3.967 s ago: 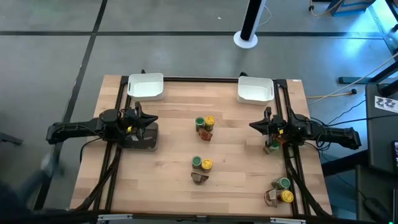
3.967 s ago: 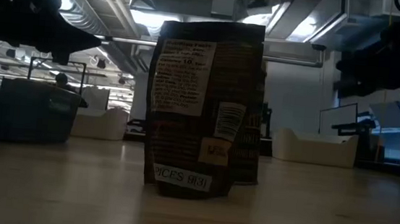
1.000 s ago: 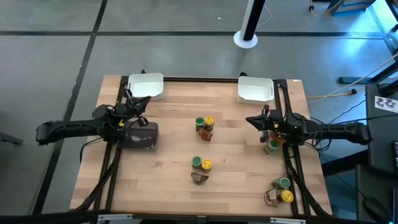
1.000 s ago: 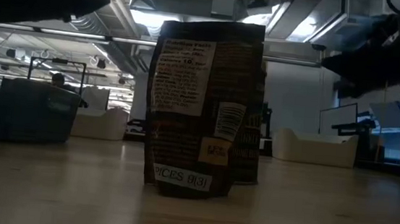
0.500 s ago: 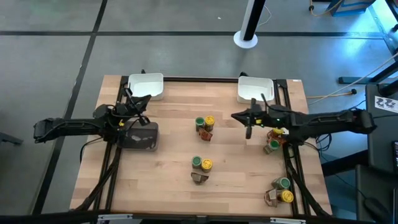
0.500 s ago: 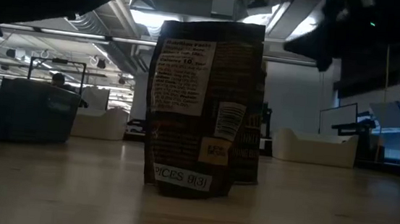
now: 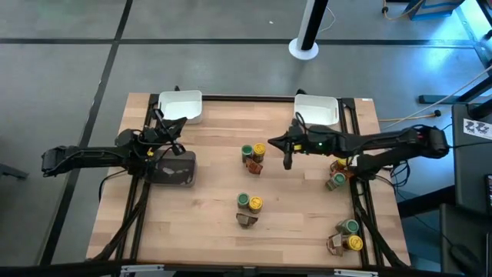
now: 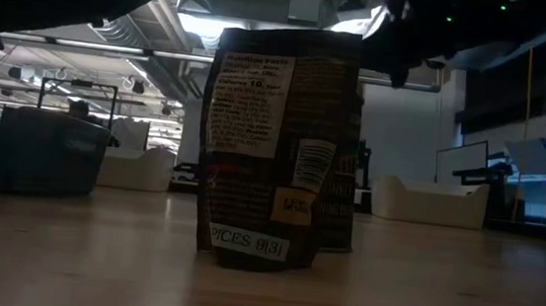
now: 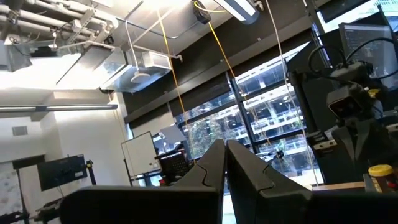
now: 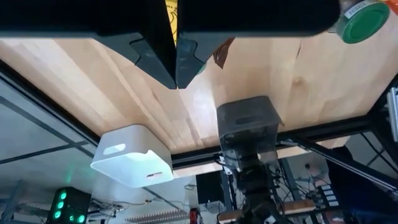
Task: Sort spices by type
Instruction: Put the orange seasoning pack into the top right white bin
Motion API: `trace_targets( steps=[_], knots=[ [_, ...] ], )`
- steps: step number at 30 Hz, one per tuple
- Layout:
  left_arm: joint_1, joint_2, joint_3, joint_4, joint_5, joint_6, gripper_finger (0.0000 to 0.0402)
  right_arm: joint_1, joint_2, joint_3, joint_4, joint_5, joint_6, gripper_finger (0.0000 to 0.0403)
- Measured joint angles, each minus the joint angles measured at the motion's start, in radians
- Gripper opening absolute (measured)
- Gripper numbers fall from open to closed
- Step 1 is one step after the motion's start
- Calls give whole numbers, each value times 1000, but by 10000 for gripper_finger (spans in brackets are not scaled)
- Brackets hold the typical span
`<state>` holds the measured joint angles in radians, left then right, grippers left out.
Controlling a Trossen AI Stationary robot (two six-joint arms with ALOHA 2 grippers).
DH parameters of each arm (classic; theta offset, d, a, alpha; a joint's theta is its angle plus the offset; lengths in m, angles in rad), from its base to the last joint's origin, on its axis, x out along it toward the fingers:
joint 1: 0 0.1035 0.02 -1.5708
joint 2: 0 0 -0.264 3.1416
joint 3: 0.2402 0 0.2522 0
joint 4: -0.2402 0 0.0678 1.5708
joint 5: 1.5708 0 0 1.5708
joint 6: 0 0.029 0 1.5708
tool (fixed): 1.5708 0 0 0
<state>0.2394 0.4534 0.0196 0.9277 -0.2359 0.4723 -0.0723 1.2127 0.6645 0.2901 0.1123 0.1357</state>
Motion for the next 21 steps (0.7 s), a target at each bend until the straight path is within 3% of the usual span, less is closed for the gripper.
trace_targets(
  steps=[7, 13, 21],
  knots=[
    [0, 0, 0, 0, 0, 0, 5, 0, 60, 19, -1, -57, -4, 30],
    [0, 0, 1, 0, 0, 0, 5, 1, 91, 19, 0, -178, -6, 120],
    [0, 0, 1, 0, 0, -1, 5, 1, 144, 19, -1, -187, -6, 236]
  ],
)
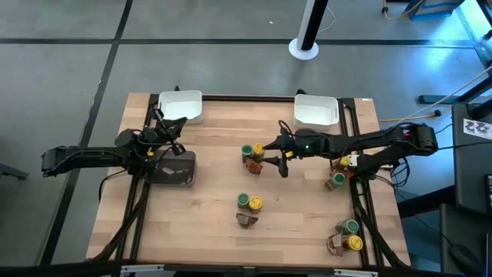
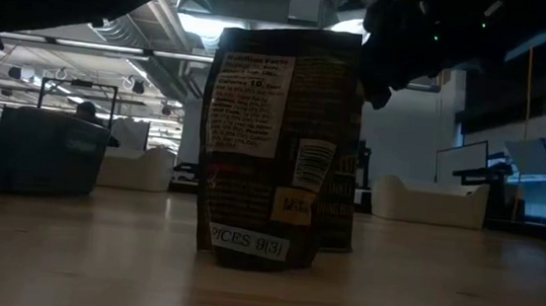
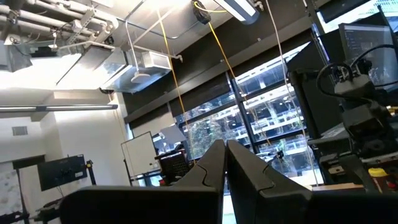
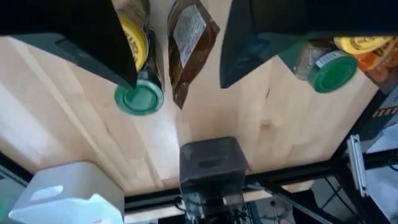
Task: Sort spices by type
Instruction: Put the orange seasoning pack into the top right white bin
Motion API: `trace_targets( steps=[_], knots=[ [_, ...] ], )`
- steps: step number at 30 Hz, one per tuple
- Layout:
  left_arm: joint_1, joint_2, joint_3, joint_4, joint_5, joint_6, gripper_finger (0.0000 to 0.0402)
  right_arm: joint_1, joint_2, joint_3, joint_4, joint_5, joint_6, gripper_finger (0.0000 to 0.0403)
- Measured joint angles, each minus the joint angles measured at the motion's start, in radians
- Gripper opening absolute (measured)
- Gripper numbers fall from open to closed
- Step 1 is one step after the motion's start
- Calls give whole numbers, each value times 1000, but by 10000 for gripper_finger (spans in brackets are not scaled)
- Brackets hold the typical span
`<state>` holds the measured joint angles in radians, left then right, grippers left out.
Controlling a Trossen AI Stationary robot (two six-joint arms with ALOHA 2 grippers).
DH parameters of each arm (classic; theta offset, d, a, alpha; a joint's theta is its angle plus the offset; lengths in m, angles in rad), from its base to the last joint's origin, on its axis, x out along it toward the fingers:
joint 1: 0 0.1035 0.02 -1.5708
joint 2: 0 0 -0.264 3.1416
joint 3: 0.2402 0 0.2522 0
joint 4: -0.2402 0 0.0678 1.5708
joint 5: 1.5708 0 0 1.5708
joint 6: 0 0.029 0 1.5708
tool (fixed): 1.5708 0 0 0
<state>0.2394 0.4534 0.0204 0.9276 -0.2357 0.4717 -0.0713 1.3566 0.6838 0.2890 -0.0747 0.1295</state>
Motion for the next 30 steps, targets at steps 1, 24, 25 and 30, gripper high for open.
trace_targets(
  steps=[1, 24, 25, 30],
  knots=[
    [0, 0, 0, 0, 0, 0, 5, 6, 9, 0, 0, -10, 0, 244],
    [0, 0, 0, 0, 0, 0, 5, 65, 194, 0, 7, 76, 8, 237],
    [0, 0, 0, 0, 0, 0, 5, 65, 199, 0, 13, 82, 17, 237],
    [0, 0, 0, 0, 0, 0, 5, 65, 239, 0, 84, 81, 32, 237]
  ],
)
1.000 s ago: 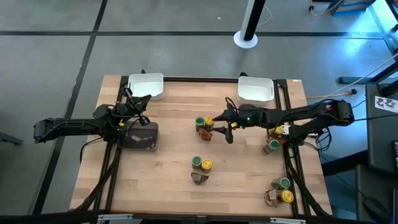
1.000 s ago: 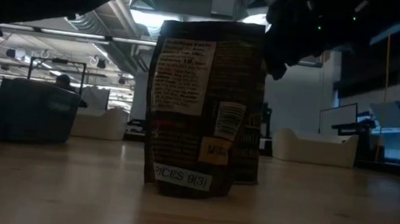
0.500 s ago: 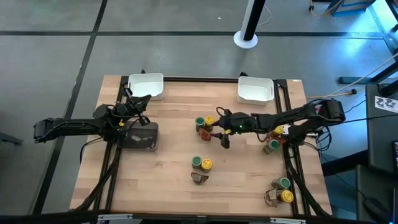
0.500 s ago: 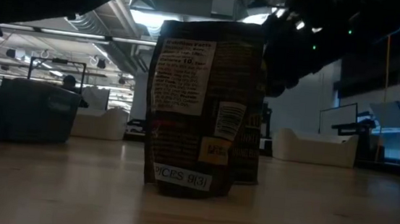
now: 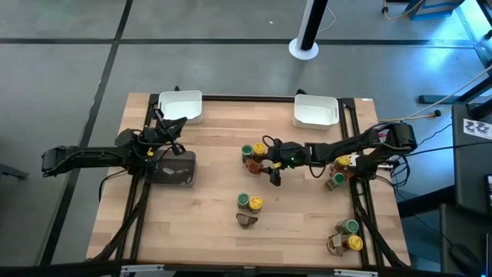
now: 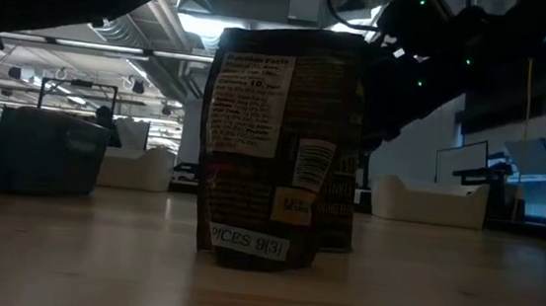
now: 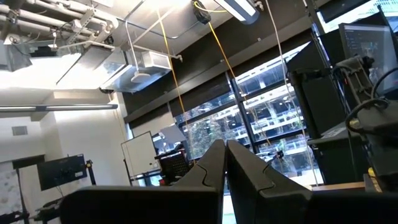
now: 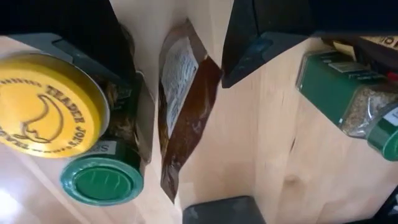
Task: Sort spices by type
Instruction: Put the orange seasoning pack into the top right white bin
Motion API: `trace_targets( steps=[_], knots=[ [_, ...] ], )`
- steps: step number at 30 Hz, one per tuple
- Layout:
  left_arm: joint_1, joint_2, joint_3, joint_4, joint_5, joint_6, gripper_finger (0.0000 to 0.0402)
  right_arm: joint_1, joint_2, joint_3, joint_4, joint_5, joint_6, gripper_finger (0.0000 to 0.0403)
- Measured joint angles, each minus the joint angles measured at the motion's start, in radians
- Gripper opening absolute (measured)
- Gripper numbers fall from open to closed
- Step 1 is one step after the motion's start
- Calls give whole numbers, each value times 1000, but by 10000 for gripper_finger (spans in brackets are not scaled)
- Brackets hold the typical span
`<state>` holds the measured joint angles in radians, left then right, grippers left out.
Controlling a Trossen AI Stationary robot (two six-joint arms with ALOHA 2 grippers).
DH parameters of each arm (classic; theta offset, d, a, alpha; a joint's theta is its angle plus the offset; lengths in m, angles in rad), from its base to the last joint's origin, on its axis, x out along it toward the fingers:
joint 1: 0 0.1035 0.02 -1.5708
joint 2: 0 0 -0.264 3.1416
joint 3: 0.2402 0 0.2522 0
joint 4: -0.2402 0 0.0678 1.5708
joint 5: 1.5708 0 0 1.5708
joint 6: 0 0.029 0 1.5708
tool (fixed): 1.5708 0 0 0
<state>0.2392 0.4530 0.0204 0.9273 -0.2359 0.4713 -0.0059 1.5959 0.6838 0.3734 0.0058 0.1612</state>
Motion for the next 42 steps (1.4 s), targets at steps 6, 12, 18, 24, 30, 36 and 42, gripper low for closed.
trace_targets(
  steps=[6, 12, 18, 24, 30, 36, 42],
  knots=[
    [0, 0, 0, -1, 0, 0, 5, 0, 43, 0, 56, 9, 3, 237],
    [0, 0, 0, -1, 0, 0, 5, 0, 85, 0, 114, 11, 24, 236],
    [0, 0, 0, -1, 0, 0, 5, 0, 94, 0, 123, 12, 25, 209],
    [0, 0, 0, -1, 0, 0, 5, 0, 94, 0, 122, 13, 10, 125],
    [0, 0, 0, -2, 0, 0, 5, 0, 94, 0, 123, 3, -27, 33],
    [0, 0, 0, -3, 0, 0, 5, 0, 92, 0, 124, 4, -90, 22],
    [0, 0, 0, -4, 0, 0, 5, 0, 48, 0, 86, 4, -120, 11]
  ],
)
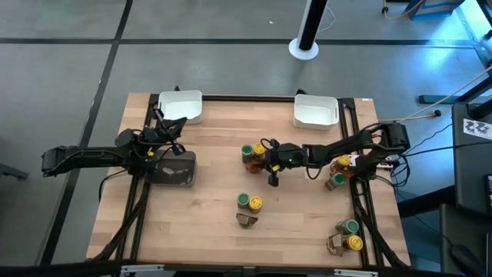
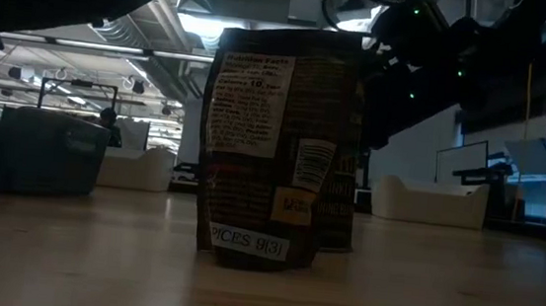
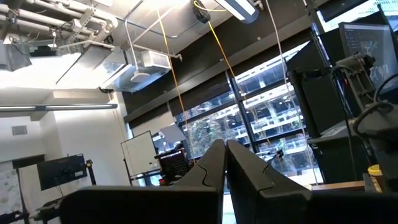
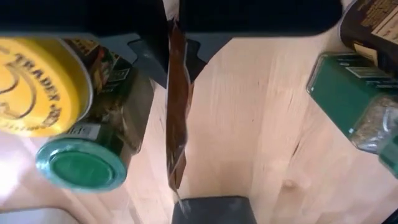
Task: Sort spices by type
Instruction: Put the orange seasoning pack into the top right white bin
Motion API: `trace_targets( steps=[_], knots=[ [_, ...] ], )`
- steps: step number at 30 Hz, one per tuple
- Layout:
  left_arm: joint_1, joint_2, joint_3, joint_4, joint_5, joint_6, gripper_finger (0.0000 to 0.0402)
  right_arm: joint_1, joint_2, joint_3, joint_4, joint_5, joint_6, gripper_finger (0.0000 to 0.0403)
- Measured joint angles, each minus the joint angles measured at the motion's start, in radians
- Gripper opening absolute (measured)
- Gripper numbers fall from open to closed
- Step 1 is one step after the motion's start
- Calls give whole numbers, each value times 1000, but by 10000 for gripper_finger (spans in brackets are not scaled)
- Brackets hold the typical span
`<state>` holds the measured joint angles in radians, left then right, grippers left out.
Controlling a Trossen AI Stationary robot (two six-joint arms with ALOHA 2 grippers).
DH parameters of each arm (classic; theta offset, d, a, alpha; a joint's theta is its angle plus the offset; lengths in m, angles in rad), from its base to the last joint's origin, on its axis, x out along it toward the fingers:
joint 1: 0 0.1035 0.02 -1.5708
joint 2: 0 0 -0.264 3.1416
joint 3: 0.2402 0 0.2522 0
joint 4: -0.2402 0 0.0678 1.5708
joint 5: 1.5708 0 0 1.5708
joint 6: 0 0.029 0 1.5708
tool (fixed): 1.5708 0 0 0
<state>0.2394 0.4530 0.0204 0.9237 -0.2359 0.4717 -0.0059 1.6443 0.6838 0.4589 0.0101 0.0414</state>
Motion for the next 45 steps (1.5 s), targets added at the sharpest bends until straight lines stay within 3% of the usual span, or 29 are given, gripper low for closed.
trace_targets(
  steps=[8, 13, 21, 26, 36, 45],
  knots=[
    [0, 0, 0, -2, 0, 0, 5, 0, -135, 0, -107, 17, -52, 25],
    [0, 0, 0, -2, 0, 0, 5, 0, -249, 0, -223, 54, -105, 9],
    [0, 0, 0, -2, 0, 0, 5, -1, -442, 0, -394, 186, -175, 23],
    [0, 0, 0, -6, 0, 0, 5, -12, -554, 0, -485, 281, -235, 10],
    [0, 0, 0, -7, 0, -4, 5, -202, -715, 1, -640, 338, -239, 18],
    [1, 0, 0, -8, -1, -1, 5, -413, -714, 1, -655, 341, -186, 18]
  ],
)
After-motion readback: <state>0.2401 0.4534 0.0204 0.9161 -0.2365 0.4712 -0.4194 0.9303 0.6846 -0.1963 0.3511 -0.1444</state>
